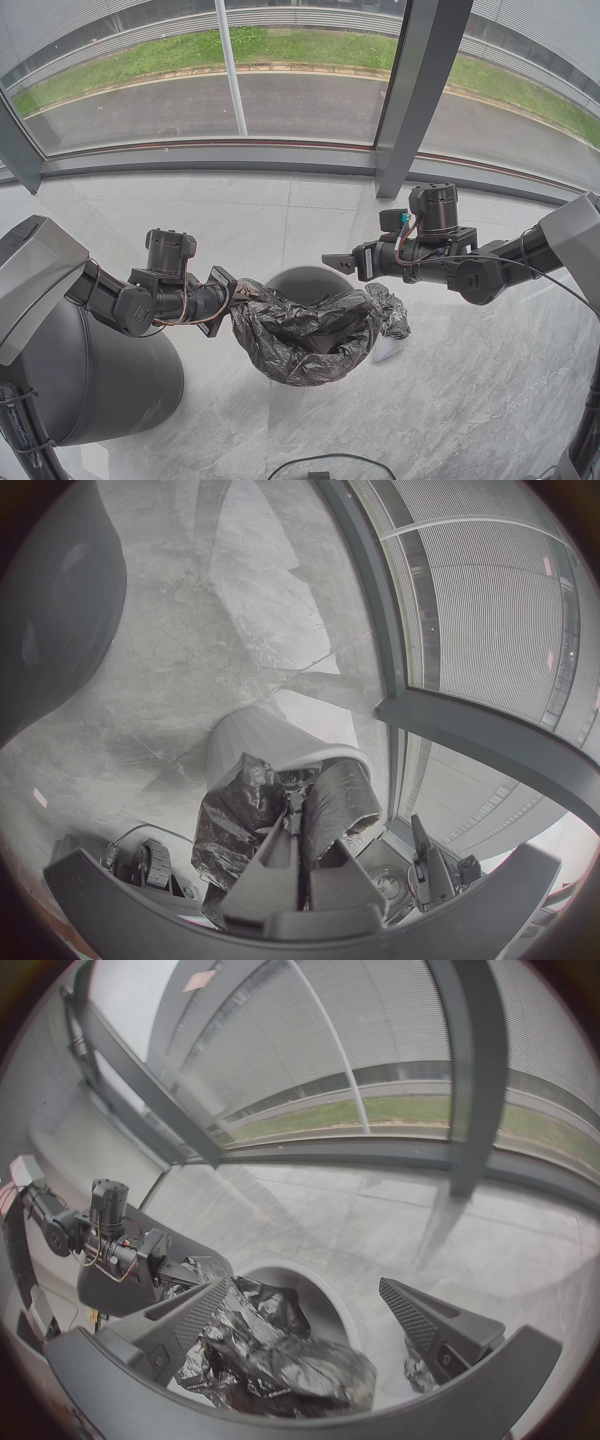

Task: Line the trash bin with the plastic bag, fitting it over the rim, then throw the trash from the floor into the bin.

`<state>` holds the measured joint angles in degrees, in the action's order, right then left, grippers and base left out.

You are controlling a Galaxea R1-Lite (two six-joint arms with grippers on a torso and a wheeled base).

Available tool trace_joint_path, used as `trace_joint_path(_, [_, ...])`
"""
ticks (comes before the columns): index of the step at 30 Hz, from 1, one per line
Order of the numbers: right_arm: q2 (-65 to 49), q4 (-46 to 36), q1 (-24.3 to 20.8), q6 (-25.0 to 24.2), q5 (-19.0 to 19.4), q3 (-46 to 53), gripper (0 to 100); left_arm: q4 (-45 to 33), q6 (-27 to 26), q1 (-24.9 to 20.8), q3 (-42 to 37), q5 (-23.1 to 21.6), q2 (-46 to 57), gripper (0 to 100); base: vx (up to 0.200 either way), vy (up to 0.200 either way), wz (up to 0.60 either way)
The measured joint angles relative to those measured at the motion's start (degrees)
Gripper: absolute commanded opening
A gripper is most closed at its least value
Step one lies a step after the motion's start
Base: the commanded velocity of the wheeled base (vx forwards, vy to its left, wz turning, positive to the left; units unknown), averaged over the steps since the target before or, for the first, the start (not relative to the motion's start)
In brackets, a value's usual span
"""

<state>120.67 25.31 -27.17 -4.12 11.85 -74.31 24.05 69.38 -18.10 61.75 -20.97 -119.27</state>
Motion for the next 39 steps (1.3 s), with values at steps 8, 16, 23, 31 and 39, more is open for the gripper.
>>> trace_joint_path(8, [5.4, -0.3, -3.6, 6.3, 4.1, -4.9, 100, 0.1, -2.0, -1.5, -2.5, -0.1, 3.5, 0, 0.000, 0.000, 0.00])
trace_joint_path(16, [9.0, -0.3, -4.4, 6.5, 4.2, -4.4, 100, 0.1, -2.0, -1.8, -3.1, -1.3, 5.3, 0, 0.000, 0.000, 0.00])
trace_joint_path(23, [9.5, -0.5, -4.6, 6.4, 4.2, -2.4, 100, 0.1, -2.1, -1.9, -3.3, -1.3, 5.7, 0, 0.000, 0.000, 0.00])
trace_joint_path(31, [8.3, -0.1, -5.2, 6.5, 5.0, 1.0, 100, 0.1, -2.0, -1.9, -3.3, -1.4, 5.9, 0, 0.000, 0.000, 0.00])
trace_joint_path(39, [9.6, -0.1, -5.1, 6.5, 5.0, 0.0, 100, 0.1, -2.0, -1.9, -3.3, -1.4, 5.9, 0, 0.000, 0.000, 0.00])
